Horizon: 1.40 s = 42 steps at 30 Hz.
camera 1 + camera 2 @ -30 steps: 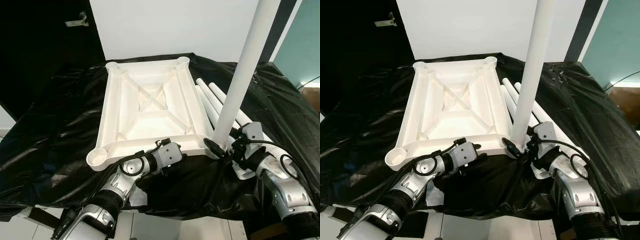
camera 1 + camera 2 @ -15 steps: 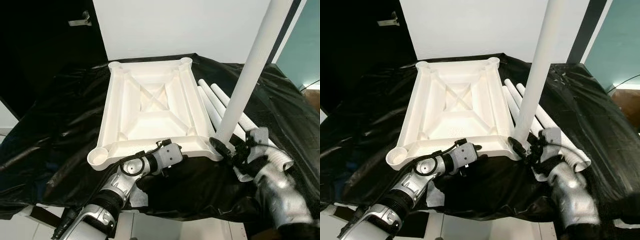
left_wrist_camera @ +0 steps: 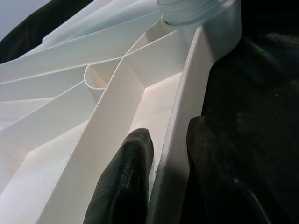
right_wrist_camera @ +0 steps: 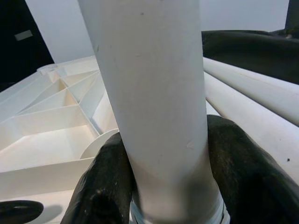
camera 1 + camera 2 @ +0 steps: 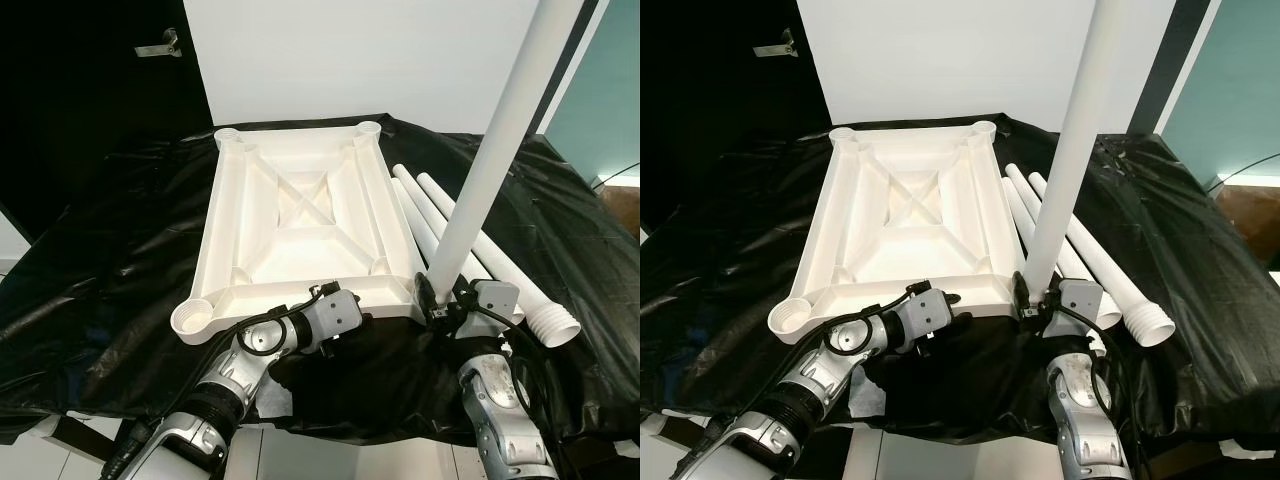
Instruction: Building children table
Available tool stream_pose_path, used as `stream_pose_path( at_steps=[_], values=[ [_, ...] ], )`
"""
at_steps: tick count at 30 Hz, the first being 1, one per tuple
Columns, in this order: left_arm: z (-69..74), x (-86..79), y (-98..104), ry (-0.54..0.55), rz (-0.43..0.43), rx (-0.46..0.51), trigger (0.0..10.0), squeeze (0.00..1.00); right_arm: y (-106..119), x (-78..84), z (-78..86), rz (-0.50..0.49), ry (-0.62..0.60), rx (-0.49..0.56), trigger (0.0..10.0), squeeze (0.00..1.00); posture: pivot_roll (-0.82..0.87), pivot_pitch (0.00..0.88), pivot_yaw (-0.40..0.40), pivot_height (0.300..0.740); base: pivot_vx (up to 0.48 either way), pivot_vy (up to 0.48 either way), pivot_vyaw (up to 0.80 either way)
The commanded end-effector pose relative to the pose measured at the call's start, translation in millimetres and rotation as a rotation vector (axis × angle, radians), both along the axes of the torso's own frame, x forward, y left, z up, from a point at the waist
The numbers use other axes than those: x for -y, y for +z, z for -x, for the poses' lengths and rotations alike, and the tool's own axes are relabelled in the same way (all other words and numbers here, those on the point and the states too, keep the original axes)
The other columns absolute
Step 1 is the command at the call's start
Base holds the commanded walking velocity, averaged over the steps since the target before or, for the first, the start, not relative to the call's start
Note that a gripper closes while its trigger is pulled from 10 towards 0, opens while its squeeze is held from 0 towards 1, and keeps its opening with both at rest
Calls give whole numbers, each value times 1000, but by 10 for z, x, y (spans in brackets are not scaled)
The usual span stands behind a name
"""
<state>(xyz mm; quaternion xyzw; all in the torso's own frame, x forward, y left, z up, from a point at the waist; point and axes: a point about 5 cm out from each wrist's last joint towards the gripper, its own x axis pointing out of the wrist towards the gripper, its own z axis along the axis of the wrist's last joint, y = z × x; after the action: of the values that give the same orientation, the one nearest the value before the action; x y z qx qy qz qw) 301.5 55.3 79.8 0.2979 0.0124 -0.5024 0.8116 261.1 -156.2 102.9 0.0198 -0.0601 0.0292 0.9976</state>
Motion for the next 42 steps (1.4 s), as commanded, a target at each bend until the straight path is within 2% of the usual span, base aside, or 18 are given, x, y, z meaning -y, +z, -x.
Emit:
stream_pose_path(
  at_steps=[1,2,3,8,9,11,12,16,25,26,28,29,33,37,38,41,42],
  values=[
    [101,-172,-319,41,-101,-118,10000,0,-133,236,5,15,-99,-75,10000,0,-34,13,-4,740,0,0,0],
    [93,-177,-315,42,-103,-117,10000,0,-113,257,-4,13,-87,-64,10000,0,-34,13,-4,740,0,0,0],
    [89,-176,-312,42,-104,-115,10000,0,-94,271,-11,15,-69,-53,10000,1000,-37,11,-4,740,0,0,0],
    [87,-151,-306,40,-100,-112,10000,0,-51,269,-24,41,-12,-32,10000,1000,-40,9,-3,740,0,0,0],
    [90,-141,-307,38,-99,-112,10000,0,-37,261,-28,55,9,-27,10000,639,-40,11,-3,740,0,0,0],
    [96,-130,-308,35,-97,-113,10000,0,-16,250,-33,80,43,-18,10000,639,-44,12,-2,740,0,0,0],
    [102,-122,-310,33,-96,-113,10000,0,17,238,-37,115,86,-4,10000,0,-43,14,0,740,0,0,0],
    [103,-122,-312,31,-96,-115,10000,0,128,264,-74,180,196,28,10000,0,-45,14,3,740,0,0,0],
    [94,-122,-305,30,-95,-113,10000,0,251,352,-190,222,271,46,10000,0,-39,13,5,740,0,0,0],
    [93,-123,-306,31,-95,-114,10000,0,257,368,-206,221,265,46,4431,0,-37,12,4,740,0,0,0],
    [93,-124,-306,32,-95,-114,10000,0,256,370,-208,219,264,46,4431,0,-37,12,4,740,0,0,0],
    [94,-122,-307,34,-94,-114,10000,0,227,368,-199,200,264,32,0,0,-37,12,3,740,0,0,0],
    [95,-115,-311,38,-92,-116,10000,0,169,374,-176,152,236,4,0,0,-37,14,-2,740,0,0,0],
    [103,-106,-316,38,-87,-118,10000,0,69,365,-113,92,149,-32,0,0,-44,16,-3,740,0,0,0],
    [111,-100,-322,36,-86,-120,10000,0,19,368,-79,60,89,-47,0,0,-46,19,-3,740,0,0,0],
    [115,-97,-327,34,-86,-122,10000,0,-13,371,-57,39,51,-56,0,0,-48,21,-1,740,0,0,0],
    [117,-92,-327,31,-86,-122,10000,0,-55,382,-23,12,-19,-62,0,0,-50,21,1,740,0,0,0]
  ],
)
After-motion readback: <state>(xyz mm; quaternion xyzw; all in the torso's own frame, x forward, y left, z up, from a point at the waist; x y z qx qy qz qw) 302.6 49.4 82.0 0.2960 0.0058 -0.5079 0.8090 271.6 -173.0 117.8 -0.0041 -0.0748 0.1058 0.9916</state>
